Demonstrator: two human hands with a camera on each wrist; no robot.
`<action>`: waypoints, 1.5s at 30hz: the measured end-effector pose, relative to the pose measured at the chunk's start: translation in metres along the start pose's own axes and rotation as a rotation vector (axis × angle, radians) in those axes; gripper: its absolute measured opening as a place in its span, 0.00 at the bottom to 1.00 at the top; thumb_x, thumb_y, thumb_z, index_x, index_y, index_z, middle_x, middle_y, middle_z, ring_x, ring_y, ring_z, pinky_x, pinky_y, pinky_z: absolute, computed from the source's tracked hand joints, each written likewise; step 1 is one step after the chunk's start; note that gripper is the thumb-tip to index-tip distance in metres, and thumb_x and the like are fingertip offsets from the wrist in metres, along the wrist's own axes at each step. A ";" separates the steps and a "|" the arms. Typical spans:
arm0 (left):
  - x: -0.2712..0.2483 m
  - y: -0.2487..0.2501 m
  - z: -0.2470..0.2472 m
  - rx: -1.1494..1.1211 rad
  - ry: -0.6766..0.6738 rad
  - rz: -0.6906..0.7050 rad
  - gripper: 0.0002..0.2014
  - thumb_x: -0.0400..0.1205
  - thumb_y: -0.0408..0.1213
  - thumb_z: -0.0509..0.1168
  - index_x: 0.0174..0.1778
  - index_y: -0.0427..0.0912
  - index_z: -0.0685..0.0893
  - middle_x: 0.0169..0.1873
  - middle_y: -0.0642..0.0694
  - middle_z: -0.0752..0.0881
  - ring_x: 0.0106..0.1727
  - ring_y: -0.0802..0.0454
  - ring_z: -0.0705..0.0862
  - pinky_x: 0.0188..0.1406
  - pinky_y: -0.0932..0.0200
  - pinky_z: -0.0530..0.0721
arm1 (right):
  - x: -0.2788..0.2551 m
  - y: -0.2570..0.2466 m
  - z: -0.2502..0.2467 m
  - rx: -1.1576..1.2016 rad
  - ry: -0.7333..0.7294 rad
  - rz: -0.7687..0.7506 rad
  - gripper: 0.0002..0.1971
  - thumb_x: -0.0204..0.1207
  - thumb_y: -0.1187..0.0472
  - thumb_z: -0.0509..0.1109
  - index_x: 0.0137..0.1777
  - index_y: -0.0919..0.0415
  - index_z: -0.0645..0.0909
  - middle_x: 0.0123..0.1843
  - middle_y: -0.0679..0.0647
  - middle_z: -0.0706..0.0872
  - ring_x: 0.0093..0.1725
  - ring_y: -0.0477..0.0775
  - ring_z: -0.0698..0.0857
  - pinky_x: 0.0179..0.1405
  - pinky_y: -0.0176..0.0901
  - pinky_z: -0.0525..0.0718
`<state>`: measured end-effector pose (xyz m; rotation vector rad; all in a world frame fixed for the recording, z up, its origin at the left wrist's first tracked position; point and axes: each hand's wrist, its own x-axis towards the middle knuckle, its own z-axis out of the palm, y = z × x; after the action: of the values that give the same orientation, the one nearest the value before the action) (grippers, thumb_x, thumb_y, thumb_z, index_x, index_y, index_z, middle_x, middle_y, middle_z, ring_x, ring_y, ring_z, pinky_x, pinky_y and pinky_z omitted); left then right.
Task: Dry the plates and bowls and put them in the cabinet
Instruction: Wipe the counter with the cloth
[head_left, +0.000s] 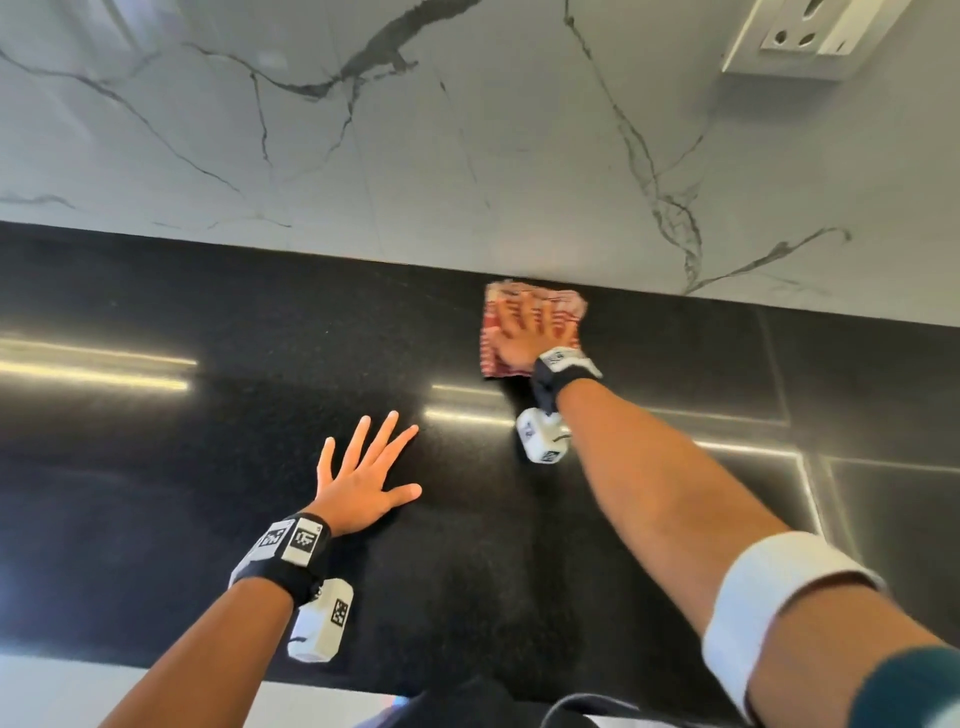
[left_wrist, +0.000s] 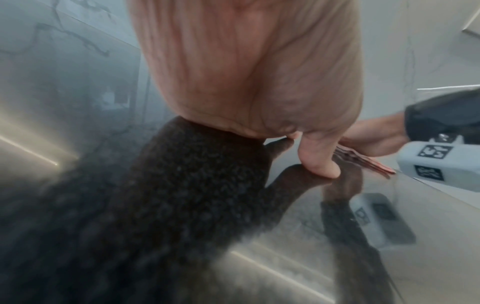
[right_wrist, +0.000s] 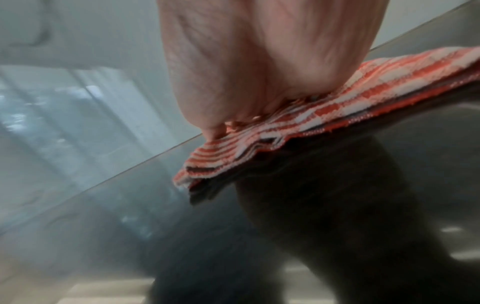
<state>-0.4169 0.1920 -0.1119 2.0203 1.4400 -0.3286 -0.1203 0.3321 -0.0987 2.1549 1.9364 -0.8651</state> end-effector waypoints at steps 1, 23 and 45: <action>0.000 -0.001 0.001 -0.004 0.004 -0.001 0.39 0.86 0.63 0.57 0.85 0.71 0.37 0.81 0.67 0.26 0.82 0.57 0.23 0.82 0.33 0.27 | -0.004 -0.028 0.009 -0.022 -0.020 -0.080 0.33 0.86 0.32 0.39 0.87 0.35 0.33 0.89 0.47 0.28 0.87 0.62 0.31 0.78 0.74 0.25; -0.001 -0.001 -0.003 -0.016 0.025 0.007 0.39 0.85 0.65 0.57 0.84 0.74 0.36 0.84 0.67 0.28 0.85 0.55 0.25 0.83 0.34 0.27 | -0.002 0.178 -0.038 0.049 0.139 0.331 0.38 0.80 0.27 0.41 0.87 0.35 0.38 0.90 0.42 0.33 0.89 0.56 0.35 0.86 0.67 0.35; -0.028 -0.075 -0.023 -0.458 0.332 0.091 0.29 0.88 0.45 0.64 0.86 0.52 0.65 0.90 0.50 0.49 0.90 0.46 0.39 0.88 0.38 0.42 | 0.069 -0.166 0.020 0.074 0.000 0.116 0.33 0.85 0.33 0.40 0.87 0.34 0.36 0.89 0.42 0.30 0.88 0.60 0.30 0.81 0.76 0.29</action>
<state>-0.4997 0.2009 -0.1054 1.8025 1.4466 0.3645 -0.2826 0.4126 -0.1015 2.2825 1.7849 -0.9301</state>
